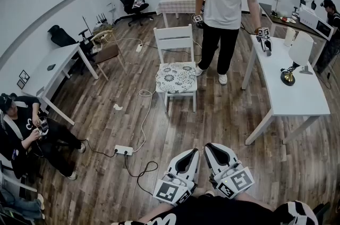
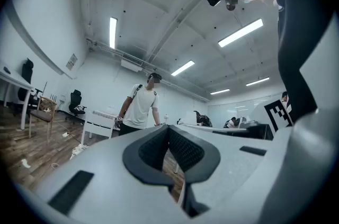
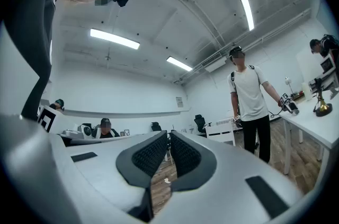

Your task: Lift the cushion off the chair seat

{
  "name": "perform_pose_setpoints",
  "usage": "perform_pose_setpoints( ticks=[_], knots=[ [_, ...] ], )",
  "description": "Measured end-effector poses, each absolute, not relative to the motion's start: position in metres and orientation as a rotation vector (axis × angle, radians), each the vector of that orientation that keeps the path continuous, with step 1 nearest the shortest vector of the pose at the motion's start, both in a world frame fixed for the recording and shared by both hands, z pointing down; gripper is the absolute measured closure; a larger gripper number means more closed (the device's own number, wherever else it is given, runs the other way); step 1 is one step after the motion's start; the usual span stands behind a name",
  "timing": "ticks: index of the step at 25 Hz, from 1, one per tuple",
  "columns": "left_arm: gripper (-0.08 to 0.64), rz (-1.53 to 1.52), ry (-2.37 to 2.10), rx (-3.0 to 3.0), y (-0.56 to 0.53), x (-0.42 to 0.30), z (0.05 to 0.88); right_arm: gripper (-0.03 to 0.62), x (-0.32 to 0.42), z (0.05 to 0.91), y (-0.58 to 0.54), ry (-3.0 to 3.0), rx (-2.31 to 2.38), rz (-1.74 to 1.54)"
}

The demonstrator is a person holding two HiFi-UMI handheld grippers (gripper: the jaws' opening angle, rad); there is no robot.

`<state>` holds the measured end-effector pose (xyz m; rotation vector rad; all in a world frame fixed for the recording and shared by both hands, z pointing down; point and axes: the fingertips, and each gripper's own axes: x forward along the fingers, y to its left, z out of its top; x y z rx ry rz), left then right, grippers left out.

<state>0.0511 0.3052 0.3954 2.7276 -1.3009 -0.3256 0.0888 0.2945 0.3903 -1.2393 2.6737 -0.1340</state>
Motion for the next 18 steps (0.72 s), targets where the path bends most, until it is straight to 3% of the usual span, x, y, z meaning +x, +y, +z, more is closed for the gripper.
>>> perform_pose_setpoints(
  ticks=[18],
  knots=[
    [0.561,-0.338,-1.322,2.712,0.303,0.04,0.395,0.555,0.078,0.39,0.293,2.693,-1.227,-0.121]
  ],
)
